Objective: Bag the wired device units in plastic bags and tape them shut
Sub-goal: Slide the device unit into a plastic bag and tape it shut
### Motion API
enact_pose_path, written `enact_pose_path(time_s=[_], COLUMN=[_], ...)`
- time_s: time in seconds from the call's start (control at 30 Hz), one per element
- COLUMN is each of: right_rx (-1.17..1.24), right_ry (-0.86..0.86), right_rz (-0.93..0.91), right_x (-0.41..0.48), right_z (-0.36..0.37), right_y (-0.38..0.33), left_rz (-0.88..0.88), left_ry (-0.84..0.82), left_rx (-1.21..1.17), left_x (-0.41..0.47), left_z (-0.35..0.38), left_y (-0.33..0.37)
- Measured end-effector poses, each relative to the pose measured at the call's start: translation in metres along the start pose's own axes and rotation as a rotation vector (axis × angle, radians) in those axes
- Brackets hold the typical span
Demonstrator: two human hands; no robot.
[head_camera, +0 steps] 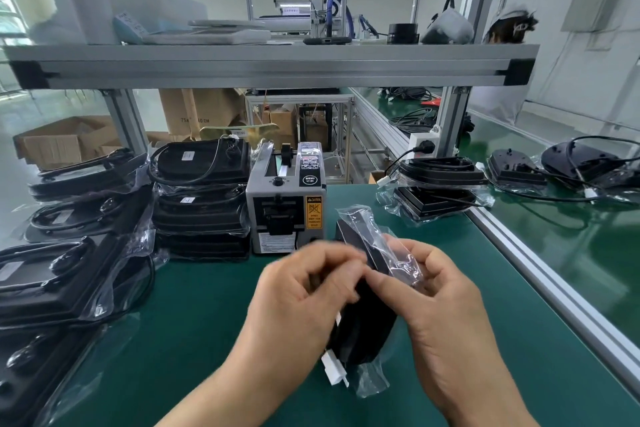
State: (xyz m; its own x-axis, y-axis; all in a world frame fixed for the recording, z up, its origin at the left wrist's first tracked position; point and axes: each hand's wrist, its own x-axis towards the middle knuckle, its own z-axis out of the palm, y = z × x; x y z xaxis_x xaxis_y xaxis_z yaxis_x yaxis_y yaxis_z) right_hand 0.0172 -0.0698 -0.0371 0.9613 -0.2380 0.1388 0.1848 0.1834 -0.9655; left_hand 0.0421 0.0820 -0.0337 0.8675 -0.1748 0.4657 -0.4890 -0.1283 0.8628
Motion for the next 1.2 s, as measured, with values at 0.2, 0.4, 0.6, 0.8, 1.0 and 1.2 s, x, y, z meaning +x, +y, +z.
enact_pose_path(time_s=[0.2,0.4,0.6,0.8,1.0,1.2], right_rx=[-0.083,-0.124,-0.161,-0.155,-0.194,-0.142], right_ry=[-0.04,-0.088,-0.134,0.047,0.191,0.093], right_rz=[-0.025,-0.036,-0.051,-0.121,-0.146,-0.072], right_x=[-0.005,-0.004,-0.005,0.0,0.01,0.006], right_z=[0.005,0.007,0.015,0.017,0.003,0.006], right_y=[-0.005,-0.005,-0.009,0.004,0.012,0.008], left_rz=[0.046,0.093,0.284,0.279,-0.572,-0.961], left_ry=[-0.136,-0.445,-0.425,-0.312,0.475,0.478], left_rx=[0.374,0.205,0.312,0.343,-0.199,-0.405], left_x=[0.058,0.078,0.091,0.102,0.1,0.108], left_z=[-0.026,-0.035,-0.029,-0.022,-0.053,-0.052], left_y=[-0.005,0.003,0.018,0.024,-0.057,-0.11])
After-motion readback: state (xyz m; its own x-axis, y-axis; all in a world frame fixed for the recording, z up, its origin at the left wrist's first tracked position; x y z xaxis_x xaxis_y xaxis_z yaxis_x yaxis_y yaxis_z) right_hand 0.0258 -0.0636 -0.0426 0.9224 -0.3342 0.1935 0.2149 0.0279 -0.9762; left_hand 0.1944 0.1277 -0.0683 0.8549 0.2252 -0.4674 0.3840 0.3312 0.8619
